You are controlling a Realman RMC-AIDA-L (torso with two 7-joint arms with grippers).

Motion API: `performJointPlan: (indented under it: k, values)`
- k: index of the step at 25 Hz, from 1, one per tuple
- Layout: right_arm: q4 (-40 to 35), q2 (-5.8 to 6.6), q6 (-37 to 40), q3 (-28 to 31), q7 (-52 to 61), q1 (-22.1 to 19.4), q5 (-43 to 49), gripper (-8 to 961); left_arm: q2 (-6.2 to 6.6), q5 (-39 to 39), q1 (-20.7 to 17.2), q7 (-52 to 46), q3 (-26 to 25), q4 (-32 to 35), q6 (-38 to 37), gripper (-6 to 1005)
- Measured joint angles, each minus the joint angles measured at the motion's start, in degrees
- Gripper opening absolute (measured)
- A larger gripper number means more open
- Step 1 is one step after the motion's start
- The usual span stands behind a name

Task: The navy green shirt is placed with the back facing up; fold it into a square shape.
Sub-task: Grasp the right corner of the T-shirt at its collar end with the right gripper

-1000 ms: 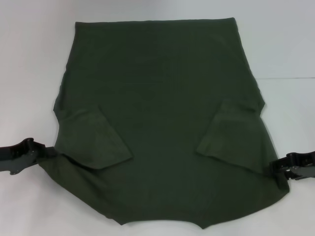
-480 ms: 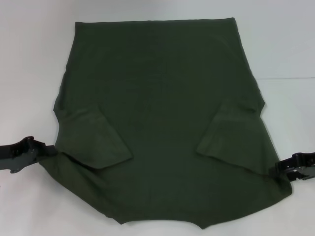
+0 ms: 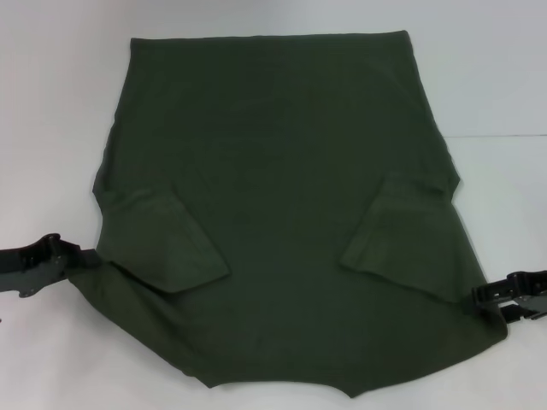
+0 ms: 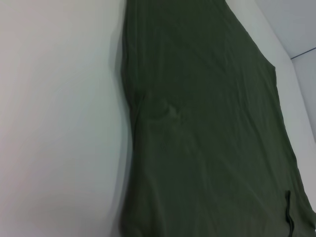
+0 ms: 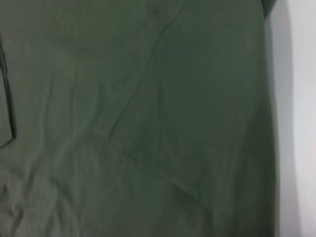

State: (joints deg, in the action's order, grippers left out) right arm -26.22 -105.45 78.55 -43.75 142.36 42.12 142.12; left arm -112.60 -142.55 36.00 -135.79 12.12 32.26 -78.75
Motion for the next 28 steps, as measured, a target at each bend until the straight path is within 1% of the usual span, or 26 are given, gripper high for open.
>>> performJointPlan:
  k: [4,12,18,28]
  values:
    - [0.05,-0.23,0.62,-0.02,-0.05,-0.01,0.00,915,0.01,0.00,0.05,0.00,0.00,0.00,0.00,3]
    - [0.20,-0.55,0.98,0.03,-0.22,-0.08,-0.04,910,-0.04,0.00,0.03,0.00,0.01,0.00,0.00,3]
    - [0.21,-1.06,0.98,0.94,-0.33,-0.22,-0.65,910,-0.07,0.25,-0.01,0.10,0.01,0.00,0.00,3]
    - [0.89,-0.70,2.34,4.53,-1.66,-1.25,-4.32,910,-0.08,0.59,-0.04,0.64,-0.08,0.00,0.00,3]
